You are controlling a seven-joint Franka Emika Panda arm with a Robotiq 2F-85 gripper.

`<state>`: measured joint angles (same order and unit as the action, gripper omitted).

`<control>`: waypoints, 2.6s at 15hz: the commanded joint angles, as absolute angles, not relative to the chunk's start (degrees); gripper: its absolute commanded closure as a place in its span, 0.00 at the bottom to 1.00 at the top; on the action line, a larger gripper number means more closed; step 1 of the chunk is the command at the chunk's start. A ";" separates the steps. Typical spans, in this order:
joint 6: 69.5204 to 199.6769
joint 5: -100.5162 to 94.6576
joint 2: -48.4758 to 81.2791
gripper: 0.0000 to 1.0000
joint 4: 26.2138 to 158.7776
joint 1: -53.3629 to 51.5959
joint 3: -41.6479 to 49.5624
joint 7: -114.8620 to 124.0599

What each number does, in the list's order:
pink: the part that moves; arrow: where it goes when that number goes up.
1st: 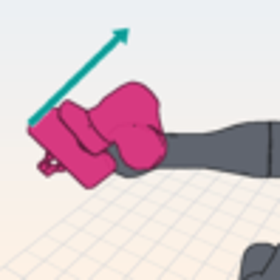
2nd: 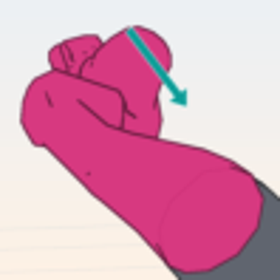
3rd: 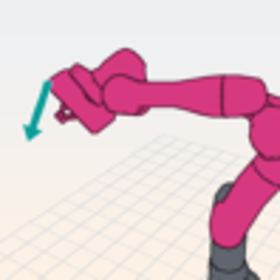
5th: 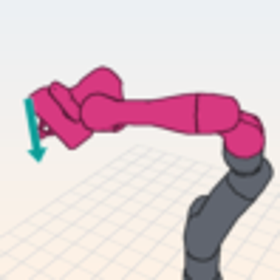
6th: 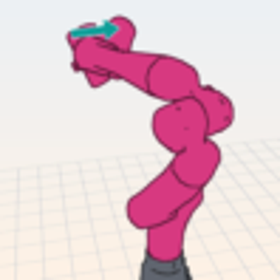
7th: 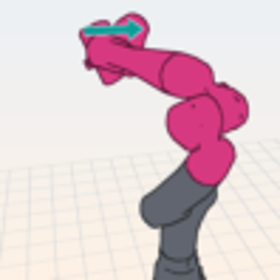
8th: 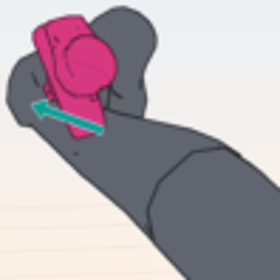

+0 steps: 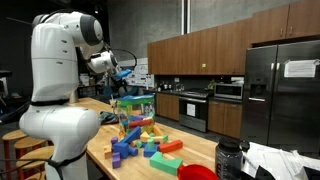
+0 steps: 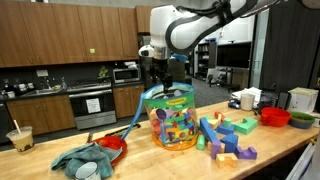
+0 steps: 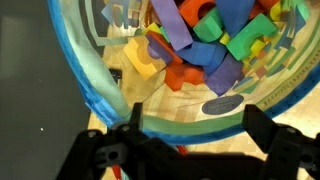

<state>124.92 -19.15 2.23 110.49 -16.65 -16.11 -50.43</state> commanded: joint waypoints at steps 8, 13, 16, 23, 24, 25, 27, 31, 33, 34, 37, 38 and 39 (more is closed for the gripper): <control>124.47 -16.57 6.97 0.00 109.72 -15.54 -16.18 -60.31; 122.46 -9.07 7.74 0.00 108.70 -15.26 -17.26 -63.60; 120.86 -4.63 9.28 0.00 107.59 -14.81 -17.34 -65.78; 119.61 -12.90 10.14 0.00 107.42 -14.29 -15.34 -67.53; 119.78 -14.14 10.16 0.00 107.67 -14.23 -15.07 -67.39; 120.12 -15.12 10.21 0.00 108.07 -14.15 -14.87 -67.10; 120.41 -16.10 10.40 0.00 108.70 -14.05 -14.72 -66.64; 123.68 -17.99 11.39 0.00 111.69 -14.44 -14.71 -64.41; 125.87 -18.15 12.08 0.00 112.89 -14.63 -14.91 -63.32; 127.11 -18.21 12.31 0.00 113.27 -14.73 -14.95 -62.71; 126.02 -16.89 13.08 0.00 112.51 -14.54 -15.23 -63.83; 126.13 -16.89 13.18 0.00 112.51 -14.57 -15.25 -63.70; 126.19 -16.89 13.19 0.00 112.51 -14.57 -15.26 -63.67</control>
